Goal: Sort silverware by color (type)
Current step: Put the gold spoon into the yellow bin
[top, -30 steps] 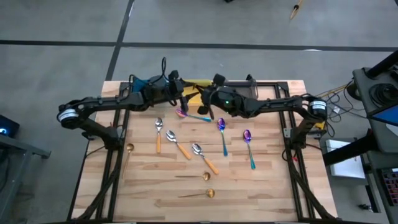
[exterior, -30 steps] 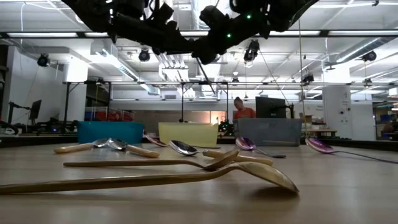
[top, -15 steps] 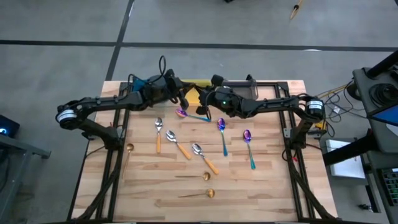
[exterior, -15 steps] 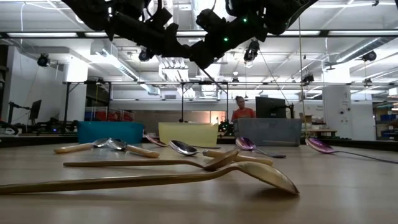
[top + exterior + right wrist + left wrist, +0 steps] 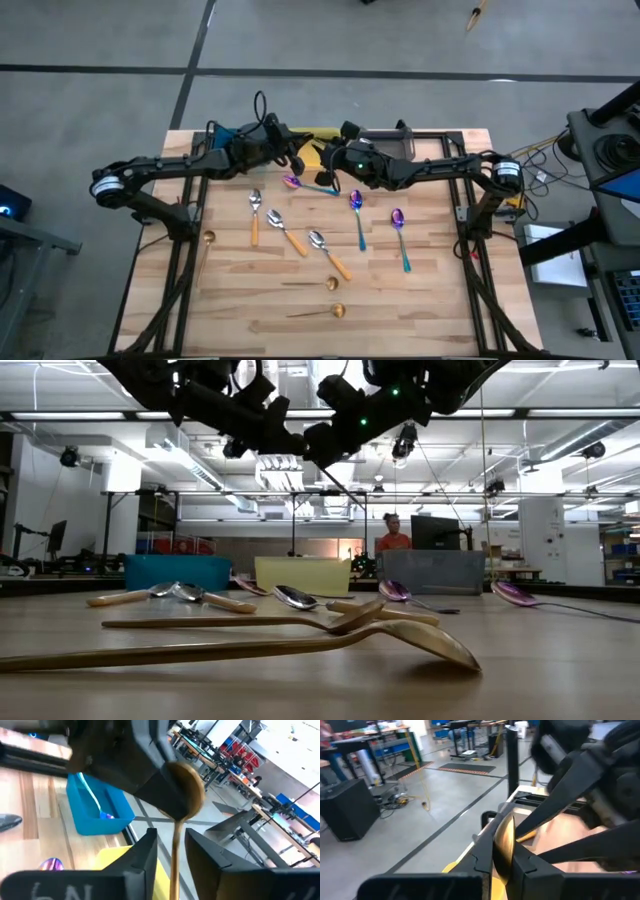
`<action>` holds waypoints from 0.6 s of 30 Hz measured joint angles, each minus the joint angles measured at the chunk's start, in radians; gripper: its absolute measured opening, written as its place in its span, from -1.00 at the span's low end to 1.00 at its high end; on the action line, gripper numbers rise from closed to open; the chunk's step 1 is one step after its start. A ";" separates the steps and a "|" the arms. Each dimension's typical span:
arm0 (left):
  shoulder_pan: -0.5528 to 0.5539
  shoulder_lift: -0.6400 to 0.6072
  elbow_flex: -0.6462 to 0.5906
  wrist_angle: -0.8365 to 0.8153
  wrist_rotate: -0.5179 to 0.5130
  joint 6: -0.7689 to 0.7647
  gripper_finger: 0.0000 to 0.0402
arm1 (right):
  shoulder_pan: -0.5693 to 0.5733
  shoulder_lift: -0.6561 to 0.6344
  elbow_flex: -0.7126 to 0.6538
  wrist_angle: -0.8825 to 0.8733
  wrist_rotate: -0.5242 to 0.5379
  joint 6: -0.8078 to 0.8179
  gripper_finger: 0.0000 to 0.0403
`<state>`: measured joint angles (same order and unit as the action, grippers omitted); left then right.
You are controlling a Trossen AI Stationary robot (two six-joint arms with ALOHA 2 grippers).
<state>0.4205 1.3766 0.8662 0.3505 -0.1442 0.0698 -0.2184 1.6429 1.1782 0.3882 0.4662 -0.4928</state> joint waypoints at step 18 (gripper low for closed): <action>0.090 -0.039 -0.047 0.065 0.075 -0.075 -0.99 | -0.264 -0.258 -0.032 -0.434 -0.532 0.349 -0.42</action>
<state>0.5106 1.3379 0.8193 0.4150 -0.0690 -0.0056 -0.4825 1.3847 1.1464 -0.0454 -0.0660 -0.1434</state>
